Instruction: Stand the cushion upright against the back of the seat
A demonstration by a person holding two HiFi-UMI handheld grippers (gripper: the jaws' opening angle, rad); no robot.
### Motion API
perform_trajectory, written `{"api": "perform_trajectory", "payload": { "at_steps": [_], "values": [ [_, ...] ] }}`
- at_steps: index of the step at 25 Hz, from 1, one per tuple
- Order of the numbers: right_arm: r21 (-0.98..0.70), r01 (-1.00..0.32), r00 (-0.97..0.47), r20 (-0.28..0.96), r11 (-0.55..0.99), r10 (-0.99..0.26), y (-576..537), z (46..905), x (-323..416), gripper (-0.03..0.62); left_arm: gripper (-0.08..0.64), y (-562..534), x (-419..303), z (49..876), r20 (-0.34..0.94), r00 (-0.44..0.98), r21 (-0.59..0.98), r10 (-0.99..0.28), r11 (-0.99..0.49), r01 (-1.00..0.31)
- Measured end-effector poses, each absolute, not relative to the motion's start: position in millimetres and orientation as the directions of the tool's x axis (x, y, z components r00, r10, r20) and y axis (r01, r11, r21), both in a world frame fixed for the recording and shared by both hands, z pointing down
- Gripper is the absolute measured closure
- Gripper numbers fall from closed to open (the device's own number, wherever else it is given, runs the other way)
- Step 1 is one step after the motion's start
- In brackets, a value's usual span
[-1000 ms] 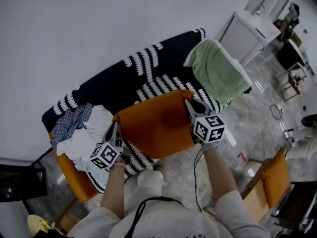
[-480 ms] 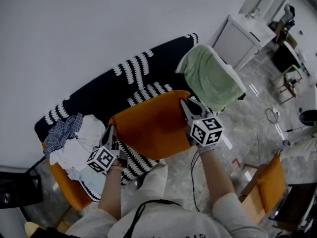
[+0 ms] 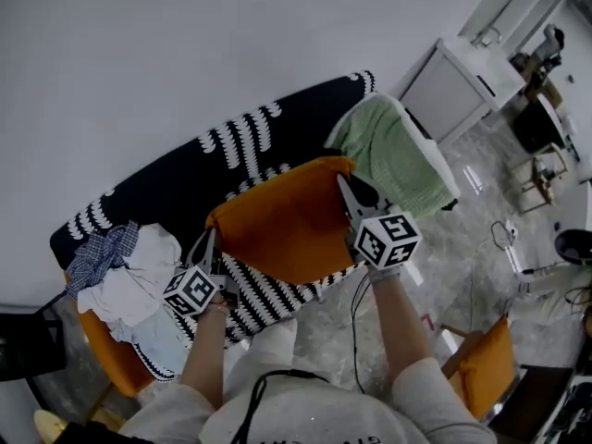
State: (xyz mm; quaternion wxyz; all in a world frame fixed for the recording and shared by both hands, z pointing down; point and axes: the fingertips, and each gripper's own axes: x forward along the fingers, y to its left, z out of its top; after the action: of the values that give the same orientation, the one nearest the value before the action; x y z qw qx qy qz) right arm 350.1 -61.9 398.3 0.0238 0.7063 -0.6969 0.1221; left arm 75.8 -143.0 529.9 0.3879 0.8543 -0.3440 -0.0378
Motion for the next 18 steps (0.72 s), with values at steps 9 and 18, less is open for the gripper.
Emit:
{"api": "perform_trajectory", "payload": {
  "at_steps": [9,18],
  "values": [
    [-0.024,-0.999,-0.028,0.204,0.024,-0.979,-132.0,377.4,407.5,0.549,0.512,-189.6,157.8,544.0,0.22,0.763,0.695,-0.608,-0.452,-0.56],
    [0.01,-0.974,-0.216,0.252,0.226,-0.943,-173.4,414.3,371.1,0.549,0.511,-201.8,146.6,622.6,0.42,0.692,0.646,-0.587,-0.343,-0.682]
  ]
}}
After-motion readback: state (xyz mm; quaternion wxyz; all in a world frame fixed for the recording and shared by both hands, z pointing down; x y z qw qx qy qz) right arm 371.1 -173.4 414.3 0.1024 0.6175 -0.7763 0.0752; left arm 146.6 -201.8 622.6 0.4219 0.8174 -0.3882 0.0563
